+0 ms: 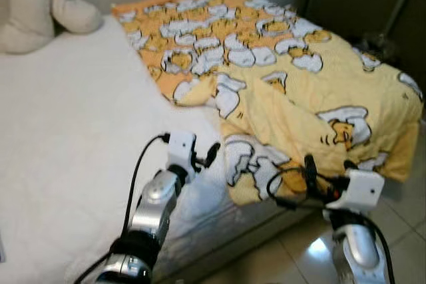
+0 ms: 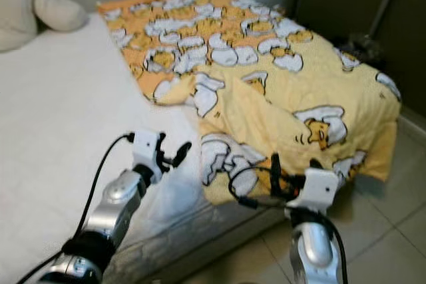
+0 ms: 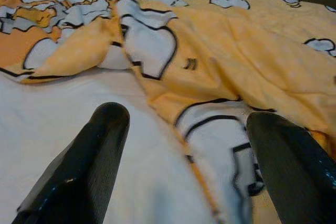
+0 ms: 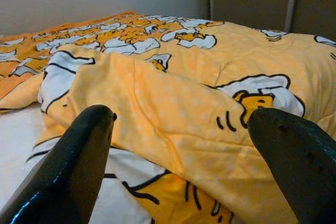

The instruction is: Clean up the room

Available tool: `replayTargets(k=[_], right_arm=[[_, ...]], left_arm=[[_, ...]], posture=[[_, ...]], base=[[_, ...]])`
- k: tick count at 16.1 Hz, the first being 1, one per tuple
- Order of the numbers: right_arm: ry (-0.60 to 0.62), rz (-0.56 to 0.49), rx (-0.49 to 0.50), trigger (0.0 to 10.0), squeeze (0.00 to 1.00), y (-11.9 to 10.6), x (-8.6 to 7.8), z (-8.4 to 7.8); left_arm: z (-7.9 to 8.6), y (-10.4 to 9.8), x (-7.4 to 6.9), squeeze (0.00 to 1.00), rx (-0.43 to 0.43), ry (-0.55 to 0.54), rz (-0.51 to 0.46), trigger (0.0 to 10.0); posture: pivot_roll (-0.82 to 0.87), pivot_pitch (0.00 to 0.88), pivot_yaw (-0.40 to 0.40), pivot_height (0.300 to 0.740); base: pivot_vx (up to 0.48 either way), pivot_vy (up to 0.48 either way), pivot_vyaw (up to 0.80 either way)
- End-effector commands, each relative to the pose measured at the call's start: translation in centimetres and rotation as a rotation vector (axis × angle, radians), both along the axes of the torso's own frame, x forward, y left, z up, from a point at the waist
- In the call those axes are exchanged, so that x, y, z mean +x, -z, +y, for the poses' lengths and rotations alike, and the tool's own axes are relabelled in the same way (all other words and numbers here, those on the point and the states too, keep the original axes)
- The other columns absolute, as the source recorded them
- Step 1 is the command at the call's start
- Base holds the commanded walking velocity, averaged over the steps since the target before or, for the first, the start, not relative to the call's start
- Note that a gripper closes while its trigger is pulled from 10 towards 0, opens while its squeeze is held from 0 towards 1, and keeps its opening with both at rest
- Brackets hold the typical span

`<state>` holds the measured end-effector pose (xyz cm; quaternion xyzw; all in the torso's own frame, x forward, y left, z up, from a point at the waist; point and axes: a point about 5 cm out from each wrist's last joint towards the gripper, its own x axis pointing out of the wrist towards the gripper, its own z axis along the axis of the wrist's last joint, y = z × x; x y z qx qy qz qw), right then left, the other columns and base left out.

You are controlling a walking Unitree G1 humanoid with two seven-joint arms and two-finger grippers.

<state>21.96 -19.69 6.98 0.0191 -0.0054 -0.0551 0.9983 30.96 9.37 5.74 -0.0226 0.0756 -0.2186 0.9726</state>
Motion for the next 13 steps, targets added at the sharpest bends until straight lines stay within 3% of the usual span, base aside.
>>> replayTargets(k=[1,4,6,10,11,13], right_arm=[[0.007,-0.001,-0.019,10.0,0.0,-0.3,-0.1,-0.5],[-0.017,0.003,-0.023,10.0,0.0,-0.4,-0.3,-0.3],[-0.076,0.04,-0.016,10.0,0.0,0.1,-1.0,0.5],[-0.186,0.124,0.018,10.0,0.0,1.1,-2.9,1.8],[-0.198,0.134,0.017,10.0,0.0,1.1,-3.3,1.9],[-0.237,0.179,0.015,10.0,0.0,1.4,-4.8,2.3]], left_arm=[[-0.7,-0.1,0.0,0.0,0.001,0.02,-0.002,10.0],[0.1,0.8,0.6,0.0,0.057,-0.036,0.073,10.0],[1.5,2.0,1.3,0.0,0.138,-0.122,0.172,10.0],[3.0,2.2,2.1,0.0,0.262,-0.215,0.21,10.0],[3.1,2.1,2.2,0.0,0.26,-0.219,0.211,10.0],[2.8,2.0,2.5,0.0,0.156,-0.219,0.237,10.0]], posture=[[-0.19,0.0,0.085,0.74],[-0.19,0.0,0.077,0.74],[-0.2,0.018,0.068,0.74],[-0.23,0.088,0.067,0.74],[-0.24,0.11,0.066,0.74],[-0.25,0.163,0.068,0.74]], base=[[0.0,-0.439,0.0],[0.089,-0.091,0.0],[0.0,0.0,0.0],[0.0,0.0,0.0],[0.0,0.0,0.0],[0.0,0.0,0.0]])
